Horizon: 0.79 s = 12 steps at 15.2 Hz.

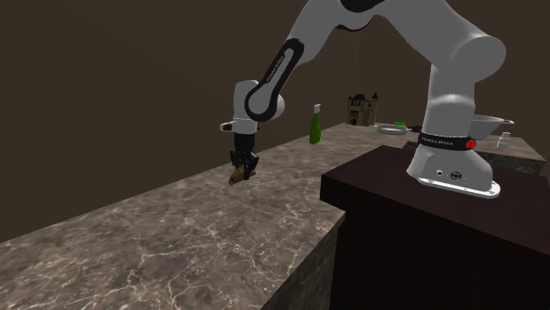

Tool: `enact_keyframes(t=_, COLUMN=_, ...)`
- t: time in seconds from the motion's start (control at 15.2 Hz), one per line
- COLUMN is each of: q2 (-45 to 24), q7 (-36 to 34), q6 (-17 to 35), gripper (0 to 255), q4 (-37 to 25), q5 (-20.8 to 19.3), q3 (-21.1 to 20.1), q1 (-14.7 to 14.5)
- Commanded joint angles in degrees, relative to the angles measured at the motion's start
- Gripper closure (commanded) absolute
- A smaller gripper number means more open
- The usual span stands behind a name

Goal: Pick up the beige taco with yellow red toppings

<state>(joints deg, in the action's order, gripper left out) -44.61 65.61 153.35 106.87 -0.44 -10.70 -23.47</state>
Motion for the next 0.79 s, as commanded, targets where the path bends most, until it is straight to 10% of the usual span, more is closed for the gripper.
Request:
enact_keyframes(t=0.0, q2=1.34, q7=-0.09, q6=-0.81, gripper=255, q4=0.52, q5=0.12, q3=-0.18, q1=0.1)
enact_keyframes(t=0.73, q2=7.48, q7=-0.2, q6=-4.93, gripper=255, q4=2.51, q5=0.81, q3=-1.05, q1=0.85)
